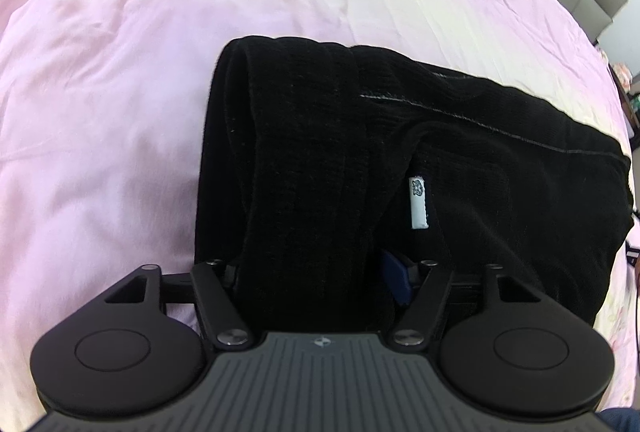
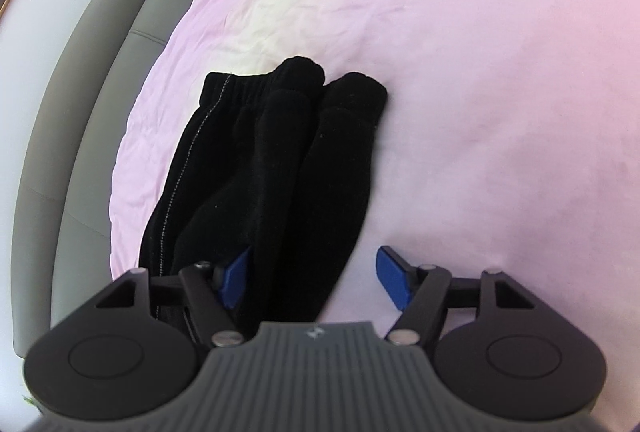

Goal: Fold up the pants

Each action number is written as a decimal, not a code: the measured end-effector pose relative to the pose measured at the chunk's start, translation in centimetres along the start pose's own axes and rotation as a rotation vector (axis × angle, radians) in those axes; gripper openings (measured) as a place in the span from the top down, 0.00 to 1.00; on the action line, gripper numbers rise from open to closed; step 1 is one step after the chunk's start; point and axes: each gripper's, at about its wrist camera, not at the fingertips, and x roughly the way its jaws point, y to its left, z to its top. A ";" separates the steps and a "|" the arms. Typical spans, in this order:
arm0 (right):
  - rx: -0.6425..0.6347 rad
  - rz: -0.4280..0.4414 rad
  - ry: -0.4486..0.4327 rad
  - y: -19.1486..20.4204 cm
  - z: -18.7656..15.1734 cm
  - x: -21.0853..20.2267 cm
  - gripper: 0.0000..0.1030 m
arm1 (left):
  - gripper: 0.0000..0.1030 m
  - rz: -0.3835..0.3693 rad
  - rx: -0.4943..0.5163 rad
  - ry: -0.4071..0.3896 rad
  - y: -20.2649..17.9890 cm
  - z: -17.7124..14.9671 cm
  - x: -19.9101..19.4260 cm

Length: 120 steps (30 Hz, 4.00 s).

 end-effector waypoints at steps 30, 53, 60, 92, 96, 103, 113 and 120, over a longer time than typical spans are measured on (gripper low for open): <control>-0.096 0.416 -0.035 6.0 0.4 -16.8 0.88 | 0.76 -0.181 0.078 -0.136 -2.0 2.3 -11.8; 0.355 0.348 0.043 -9.5 -4.0 -12.5 0.67 | 0.32 0.427 0.346 -0.055 -4.8 -1.0 -6.3; 0.354 0.231 -0.047 -7.6 -4.5 -12.8 0.84 | 0.32 0.524 0.505 -0.215 -12.2 -1.0 -8.5; -1.749 0.305 -0.247 13.2 -21.8 -15.9 0.87 | 0.32 -0.241 0.249 0.083 -27.6 -6.0 15.0; -2.353 0.249 -0.086 8.1 -30.1 -13.5 0.82 | 0.36 -0.225 0.251 0.086 -26.8 -6.2 15.3; -2.432 0.179 -0.161 7.6 -30.5 -12.5 0.78 | 0.36 -0.236 0.227 0.078 -24.9 -6.1 14.9; -2.246 0.246 0.216 9.7 -28.7 -16.2 0.68 | 0.35 -0.238 0.315 -0.065 -26.5 -6.6 10.6; -1.754 0.349 0.358 14.2 -21.1 -18.6 0.67 | 0.33 -0.306 0.458 -0.129 -30.9 -6.2 8.8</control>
